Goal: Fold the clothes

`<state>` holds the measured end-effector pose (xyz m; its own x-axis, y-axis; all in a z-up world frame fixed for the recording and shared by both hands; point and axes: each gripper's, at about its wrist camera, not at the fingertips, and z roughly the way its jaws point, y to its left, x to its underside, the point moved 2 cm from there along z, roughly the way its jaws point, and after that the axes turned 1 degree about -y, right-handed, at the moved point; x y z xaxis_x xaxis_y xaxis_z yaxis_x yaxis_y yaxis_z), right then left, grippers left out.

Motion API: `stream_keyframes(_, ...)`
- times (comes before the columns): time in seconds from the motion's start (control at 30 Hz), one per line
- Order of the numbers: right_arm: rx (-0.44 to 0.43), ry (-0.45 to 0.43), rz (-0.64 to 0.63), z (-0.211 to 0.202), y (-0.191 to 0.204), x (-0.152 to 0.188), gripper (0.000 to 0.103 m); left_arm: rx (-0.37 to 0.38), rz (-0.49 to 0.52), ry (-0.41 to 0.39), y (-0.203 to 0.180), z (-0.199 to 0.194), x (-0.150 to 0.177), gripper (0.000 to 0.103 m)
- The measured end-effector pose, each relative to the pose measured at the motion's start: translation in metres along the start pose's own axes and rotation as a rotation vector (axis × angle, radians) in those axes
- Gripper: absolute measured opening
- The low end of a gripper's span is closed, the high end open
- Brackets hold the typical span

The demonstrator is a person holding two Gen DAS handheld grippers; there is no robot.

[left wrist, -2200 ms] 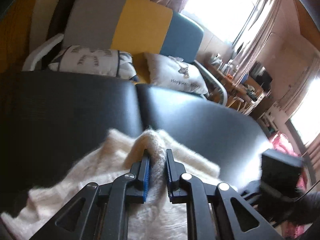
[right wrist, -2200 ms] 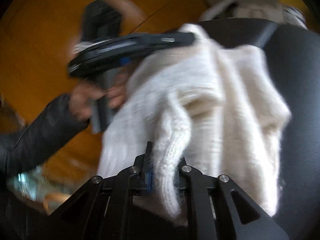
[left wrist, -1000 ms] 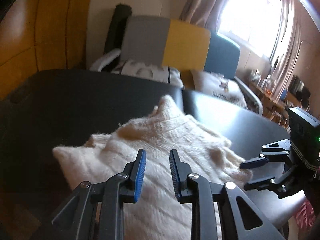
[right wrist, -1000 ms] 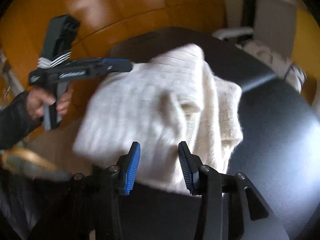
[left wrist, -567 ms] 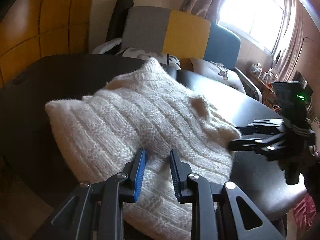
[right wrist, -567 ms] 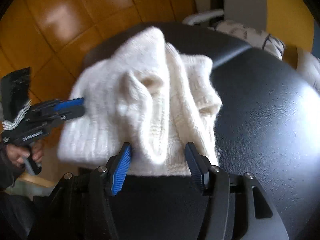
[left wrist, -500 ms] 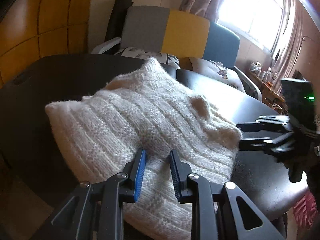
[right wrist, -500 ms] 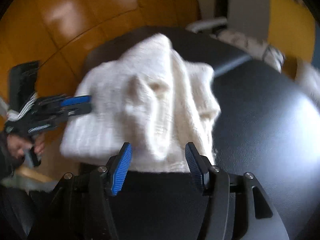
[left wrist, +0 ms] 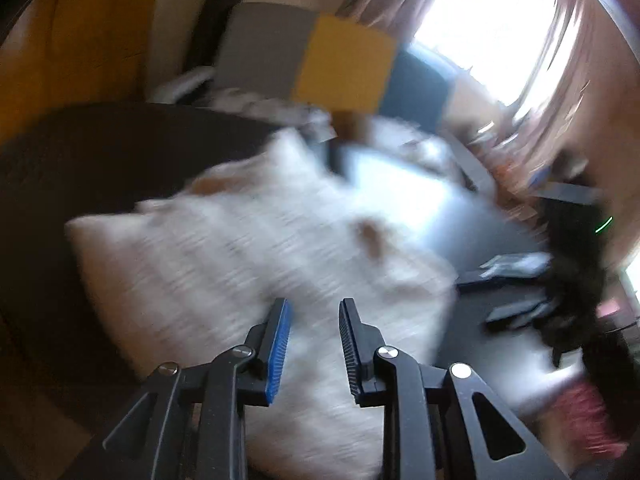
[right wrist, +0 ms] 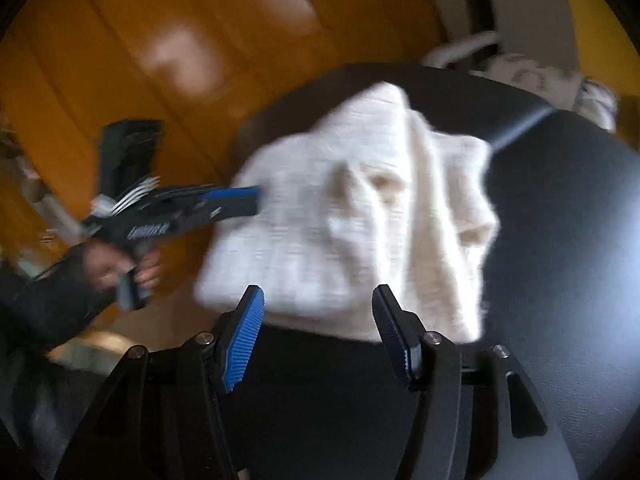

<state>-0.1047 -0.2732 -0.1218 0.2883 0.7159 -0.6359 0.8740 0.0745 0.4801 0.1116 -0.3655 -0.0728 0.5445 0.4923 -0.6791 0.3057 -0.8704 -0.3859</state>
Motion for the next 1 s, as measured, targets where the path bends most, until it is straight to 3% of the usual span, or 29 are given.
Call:
stream_keyframes(0.13, -0.121, -0.021, 0.002, -0.008, -0.017, -0.006, 0.072, 0.111, 0.005, -0.025, -0.008, 0.009, -0.032, 0.026)
stream_keyframes(0.27, -0.237, 0.042, 0.02, -0.011, -0.018, -0.011, 0.073, 0.101, 0.157, 0.099, -0.02, 0.055, -0.052, 0.024)
stream_keyframes(0.4, -0.348, 0.103, -0.06, 0.001, -0.008, -0.018, 0.073, 0.085, 0.186, 0.189, -0.013, 0.092, -0.06, 0.023)
stream_keyframes(0.53, -0.486, 0.248, -0.182, 0.007, 0.013, -0.014, 0.073, 0.056, 0.193, 0.214, -0.006, 0.115, -0.059, 0.023)
stream_keyframes(0.6, -0.531, 0.36, -0.254, 0.012, 0.023, -0.005, 0.083, 0.032, 0.228, 0.229, -0.008, 0.124, -0.057, 0.023)
stream_keyframes(0.67, -0.507, 0.42, -0.311, 0.013, 0.025, 0.004, 0.083, -0.024, 0.304, 0.245, -0.016, 0.132, -0.051, 0.023)
stream_keyframes(0.77, -0.513, 0.401, -0.265, 0.005, 0.02, 0.001, 0.083, -0.065, 0.374, 0.241, -0.02, 0.132, -0.045, 0.023)
stream_keyframes(0.93, -0.389, 0.334, -0.273, -0.02, 0.011, -0.001, 0.083, 0.038, 0.251, 0.191, -0.009, 0.104, -0.061, 0.023)
stream_keyframes(1.0, -0.353, 0.28, -0.227, -0.037, -0.001, -0.002, 0.083, 0.059, 0.245, 0.162, -0.013, 0.097, -0.071, 0.024)
